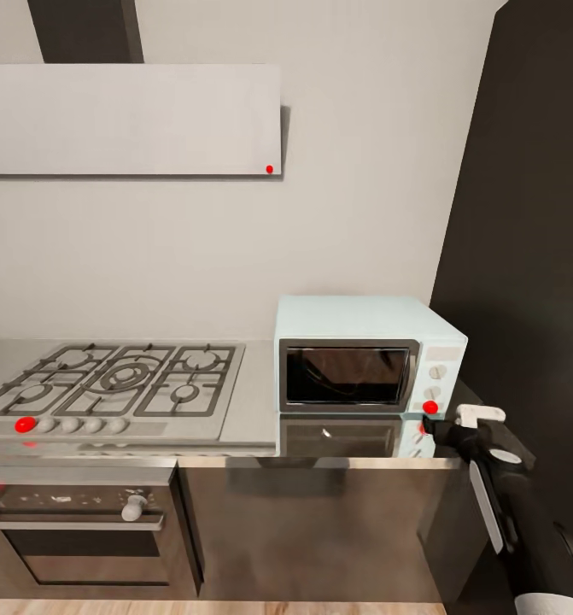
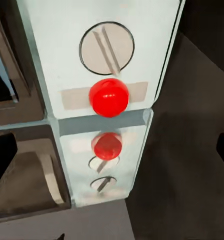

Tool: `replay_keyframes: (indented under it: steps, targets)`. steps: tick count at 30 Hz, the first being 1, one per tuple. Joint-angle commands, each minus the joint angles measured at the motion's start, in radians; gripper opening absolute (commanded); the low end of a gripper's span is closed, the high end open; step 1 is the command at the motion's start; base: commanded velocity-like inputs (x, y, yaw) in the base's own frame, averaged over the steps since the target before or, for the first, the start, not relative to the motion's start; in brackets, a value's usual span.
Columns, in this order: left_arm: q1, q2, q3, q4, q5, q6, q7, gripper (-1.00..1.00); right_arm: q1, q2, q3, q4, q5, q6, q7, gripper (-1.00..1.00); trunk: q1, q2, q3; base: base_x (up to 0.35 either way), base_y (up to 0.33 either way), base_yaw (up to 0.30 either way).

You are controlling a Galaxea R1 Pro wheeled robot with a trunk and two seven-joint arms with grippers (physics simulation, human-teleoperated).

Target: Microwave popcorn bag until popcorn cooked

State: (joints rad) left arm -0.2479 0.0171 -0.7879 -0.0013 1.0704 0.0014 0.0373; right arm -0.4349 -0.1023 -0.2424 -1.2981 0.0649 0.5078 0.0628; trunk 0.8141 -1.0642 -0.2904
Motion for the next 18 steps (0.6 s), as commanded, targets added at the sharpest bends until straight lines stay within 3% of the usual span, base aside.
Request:
replay_keyframes:
  steps: [1,7,10,14,18]
  targets:
    - [-0.001,0.000,-0.008,0.000,0.007,0.000,0.003,1.00,-0.001,-0.001,-0.001,0.007,0.006,-0.015,0.007,1.00,0.000,-0.001,-0.001,0.000,0.000,0.000]
    - [-0.001,0.000,-0.009,0.000,0.006,0.000,0.003,1.00,-0.001,-0.003,-0.007,0.092,0.007,-0.051,0.025,1.00,0.000,-0.001,-0.001,0.000,0.000,0.000]
    - [-0.001,0.000,-0.008,0.000,0.006,0.000,0.003,1.00,-0.001,-0.004,-0.009,0.106,0.014,-0.055,0.112,1.00,0.000,-0.001,-0.001,0.000,0.000,0.000]
    - [-0.001,-0.002,-0.008,0.000,0.006,-0.001,0.003,1.00,-0.001,-0.020,-0.011,0.109,0.016,-0.054,0.140,1.00,0.000,-0.001,-0.001,0.000,0.000,0.000]
    - [-0.001,-0.005,-0.009,-0.001,0.007,-0.003,0.004,1.00,-0.001,-0.027,-0.049,0.109,0.014,-0.054,0.146,1.00,0.000,-0.001,-0.001,0.000,0.000,0.000]
